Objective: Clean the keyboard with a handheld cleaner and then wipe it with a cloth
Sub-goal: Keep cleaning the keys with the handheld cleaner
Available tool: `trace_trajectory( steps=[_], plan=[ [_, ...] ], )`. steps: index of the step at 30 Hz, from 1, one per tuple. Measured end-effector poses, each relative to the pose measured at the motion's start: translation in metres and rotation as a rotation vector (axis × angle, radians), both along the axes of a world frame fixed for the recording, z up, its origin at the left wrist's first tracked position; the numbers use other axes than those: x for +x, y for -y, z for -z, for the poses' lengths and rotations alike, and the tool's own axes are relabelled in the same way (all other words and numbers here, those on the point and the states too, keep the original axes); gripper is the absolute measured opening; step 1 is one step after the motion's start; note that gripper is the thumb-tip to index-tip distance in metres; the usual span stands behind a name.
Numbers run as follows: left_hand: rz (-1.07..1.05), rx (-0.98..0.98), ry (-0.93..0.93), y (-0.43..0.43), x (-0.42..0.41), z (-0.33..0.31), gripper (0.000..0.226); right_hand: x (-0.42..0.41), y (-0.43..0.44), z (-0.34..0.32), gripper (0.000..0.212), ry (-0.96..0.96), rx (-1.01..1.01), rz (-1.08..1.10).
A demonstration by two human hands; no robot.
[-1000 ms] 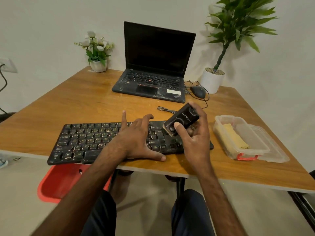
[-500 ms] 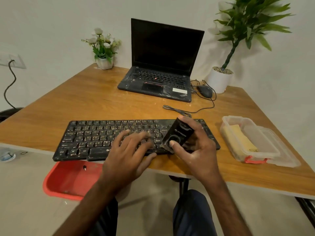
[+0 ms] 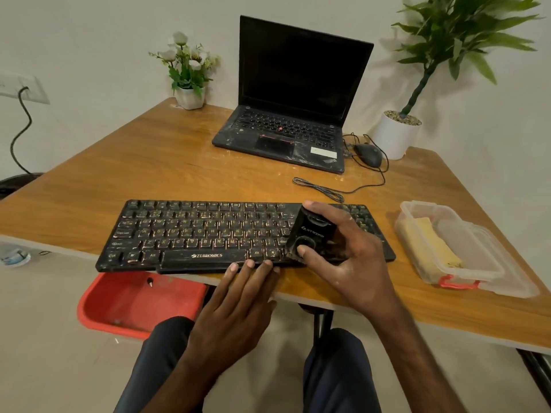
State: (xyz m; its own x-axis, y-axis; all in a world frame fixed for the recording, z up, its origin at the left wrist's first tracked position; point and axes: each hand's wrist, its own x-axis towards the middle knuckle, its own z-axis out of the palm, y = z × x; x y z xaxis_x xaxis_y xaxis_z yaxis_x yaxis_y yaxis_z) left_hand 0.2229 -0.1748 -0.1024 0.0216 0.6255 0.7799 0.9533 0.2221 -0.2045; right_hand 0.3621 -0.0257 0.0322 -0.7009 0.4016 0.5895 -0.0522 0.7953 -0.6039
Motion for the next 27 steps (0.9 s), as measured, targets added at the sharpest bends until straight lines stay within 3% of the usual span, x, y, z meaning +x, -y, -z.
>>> trace_trajectory(
  steps=[3, 7, 11, 14, 18, 22, 27],
  plan=[
    [-0.019, 0.0, -0.012, 0.0, 0.0, -0.001, 0.056, 0.002, -0.012, -0.002, 0.068, 0.041, 0.056, 0.055],
    [-0.042, 0.003, -0.019, -0.002, 0.001, 0.001, 0.057, 0.005, -0.006, 0.002, 0.067, 0.008, -0.055, 0.028],
    [-0.049, 0.021, 0.013, -0.004, 0.004, -0.001, 0.053, 0.006, -0.006, 0.003, 0.067, 0.049, 0.074, 0.009],
    [-0.022, -0.002, 0.072, -0.002, 0.005, -0.005, 0.053, 0.009, -0.016, 0.001, 0.065, 0.018, -0.027, 0.085],
    [0.035, -0.075, 0.107, 0.005, 0.0, -0.022, 0.057, 0.006, 0.002, 0.003, 0.067, 0.042, 0.051, -0.04],
    [0.128, -0.096, 0.141, 0.013, -0.011, -0.047, 0.048, 0.006, -0.014, 0.003, 0.067, 0.032, -0.052, 0.116],
    [0.125, -0.235, 0.266, 0.02, -0.059, -0.089, 0.072, 0.01, -0.002, 0.004, 0.067, 0.071, 0.028, 0.019]
  ],
)
